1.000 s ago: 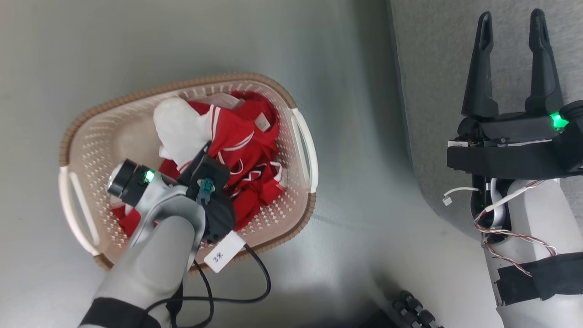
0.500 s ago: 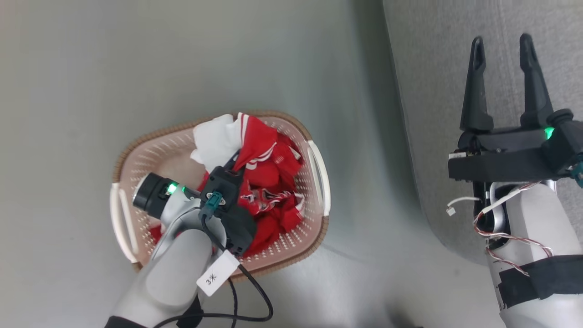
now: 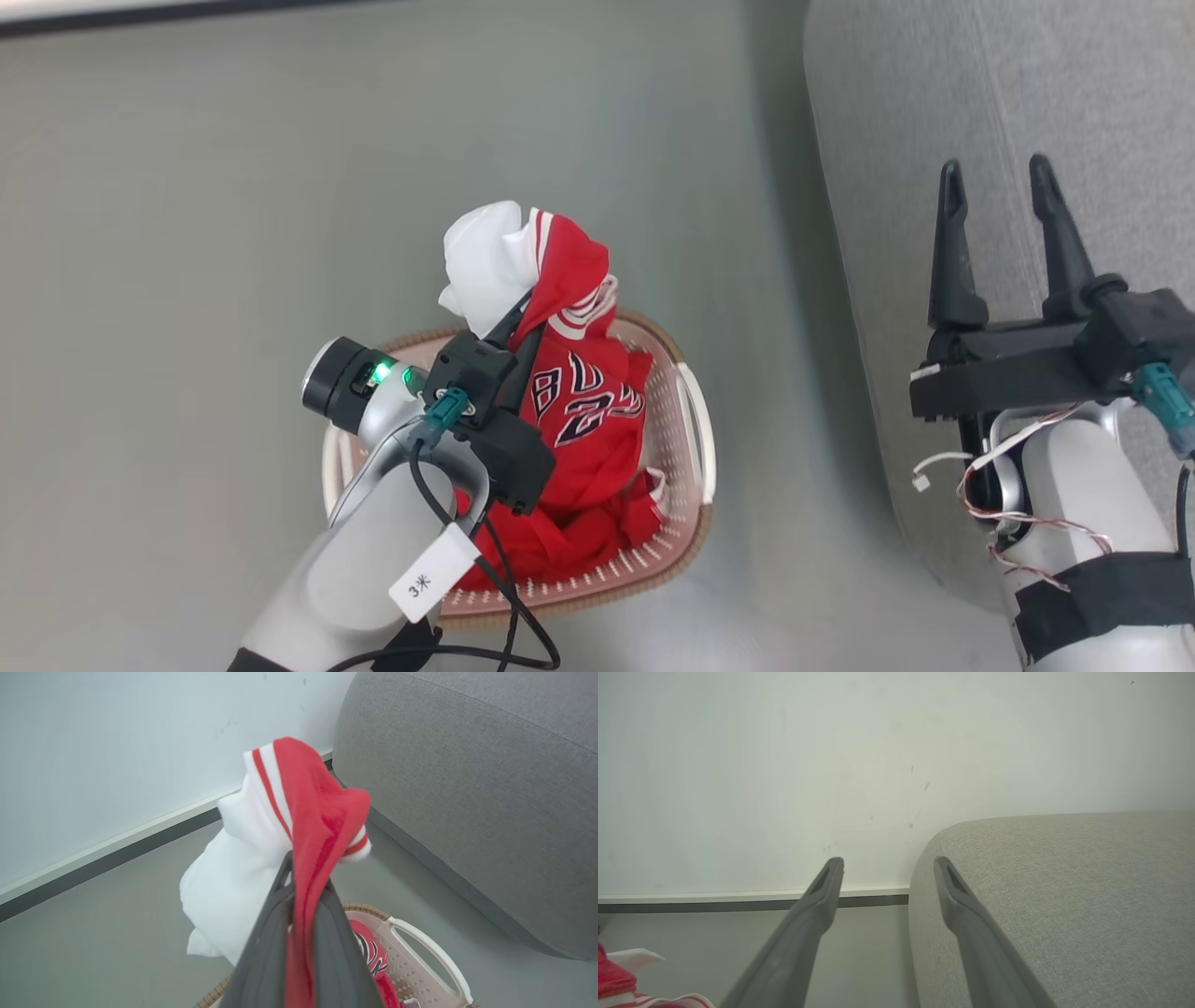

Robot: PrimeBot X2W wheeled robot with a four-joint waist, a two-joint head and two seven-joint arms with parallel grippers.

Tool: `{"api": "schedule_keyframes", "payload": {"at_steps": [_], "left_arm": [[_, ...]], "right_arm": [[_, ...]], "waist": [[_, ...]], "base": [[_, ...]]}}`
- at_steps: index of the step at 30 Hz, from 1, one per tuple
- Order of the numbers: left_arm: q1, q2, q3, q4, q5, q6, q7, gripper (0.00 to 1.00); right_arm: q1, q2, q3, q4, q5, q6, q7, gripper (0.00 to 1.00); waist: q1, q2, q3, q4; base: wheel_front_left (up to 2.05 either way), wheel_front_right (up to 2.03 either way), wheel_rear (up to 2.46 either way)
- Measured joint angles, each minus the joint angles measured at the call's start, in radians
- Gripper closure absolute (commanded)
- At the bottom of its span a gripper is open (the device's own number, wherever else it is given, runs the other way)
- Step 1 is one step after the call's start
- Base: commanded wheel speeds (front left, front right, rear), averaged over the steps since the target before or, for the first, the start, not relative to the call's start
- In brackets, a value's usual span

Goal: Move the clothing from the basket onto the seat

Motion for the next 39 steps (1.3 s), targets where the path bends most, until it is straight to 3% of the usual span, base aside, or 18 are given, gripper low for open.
{"api": "schedule_keyframes", "payload": {"at_steps": [20, 39], "left_arm": [[0.0, -0.001, 0.025, -0.054, -0.033, -0.051, 0.0, 1.0], [0.025, -0.002, 0.016, -0.02, -0.081, -0.078, 0.015, 1.0]], "right_arm": [[0.109, 0.018, 0.028, 0.118, 0.001, 0.009, 0.001, 0.0], [0.225, 0.029, 0.131, 0.231, 0.001, 0.081, 0.001, 0.0]], "waist": [[-0.0001, -0.0001, -0.269, 0.068], [0.0, 0.0, -0.521, 0.076]], "base": [[0.0, 0.0, 0.0], [0.0, 0.0, 0.0]]}}
